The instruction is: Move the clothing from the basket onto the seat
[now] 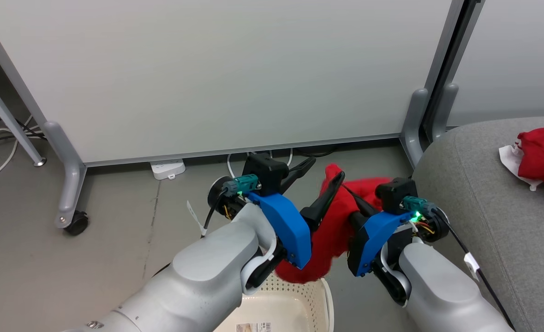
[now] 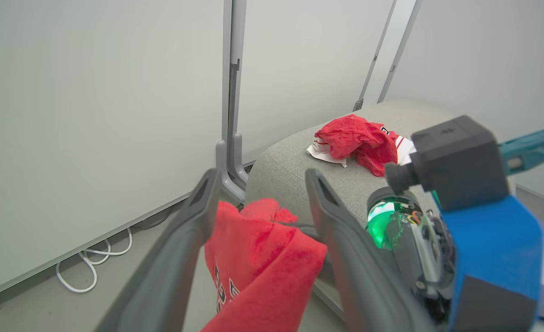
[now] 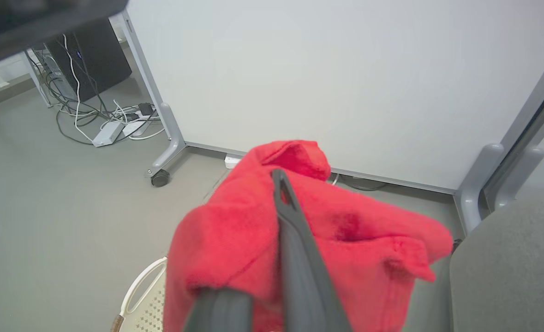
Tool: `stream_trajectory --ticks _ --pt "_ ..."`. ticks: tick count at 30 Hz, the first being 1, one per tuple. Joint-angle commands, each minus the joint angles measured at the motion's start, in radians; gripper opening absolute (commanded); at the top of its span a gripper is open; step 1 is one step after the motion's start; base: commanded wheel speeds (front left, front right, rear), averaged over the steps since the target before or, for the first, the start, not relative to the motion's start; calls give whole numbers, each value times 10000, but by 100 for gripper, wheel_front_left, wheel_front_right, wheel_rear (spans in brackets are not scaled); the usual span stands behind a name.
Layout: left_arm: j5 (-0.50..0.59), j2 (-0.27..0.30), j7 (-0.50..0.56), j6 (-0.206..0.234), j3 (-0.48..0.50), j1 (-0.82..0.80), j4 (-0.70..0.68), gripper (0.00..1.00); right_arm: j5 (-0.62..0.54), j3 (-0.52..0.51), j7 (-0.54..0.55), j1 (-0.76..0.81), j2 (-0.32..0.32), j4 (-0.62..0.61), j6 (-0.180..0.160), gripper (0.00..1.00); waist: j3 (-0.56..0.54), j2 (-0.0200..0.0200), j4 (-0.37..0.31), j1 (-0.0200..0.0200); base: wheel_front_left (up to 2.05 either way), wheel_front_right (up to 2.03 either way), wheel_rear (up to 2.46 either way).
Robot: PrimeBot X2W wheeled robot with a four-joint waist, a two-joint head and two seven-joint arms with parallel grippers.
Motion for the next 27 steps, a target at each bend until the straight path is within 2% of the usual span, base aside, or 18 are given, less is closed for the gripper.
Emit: stream_trajectory --ticks 1,3,10,21,27 --pt "101 24 -66 -10 70 148 -12 100 33 -14 -115 -180 -22 34 -11 0 10 0 2 0 0 0 0" --pt "348 22 -122 9 266 305 -62 100 41 -37 -178 -198 -26 72 -11 0 47 0 14 0 0 0 0" --pt "2757 461 -117 207 2540 1973 -1658 100 63 -216 -378 -207 -186 75 -11 0 256 0 91 0 0 0 0" --pt "6026 973 -119 -232 5508 5222 -3660 100 -127 -606 -489 -9 -416 11 -11 0 495 0 135 0 0 0 0" --pt "6890 1088 -120 -531 6602 6306 -3815 100 -259 -760 -454 128 -378 -10 -11 0 477 0 136 0 0 0 0"
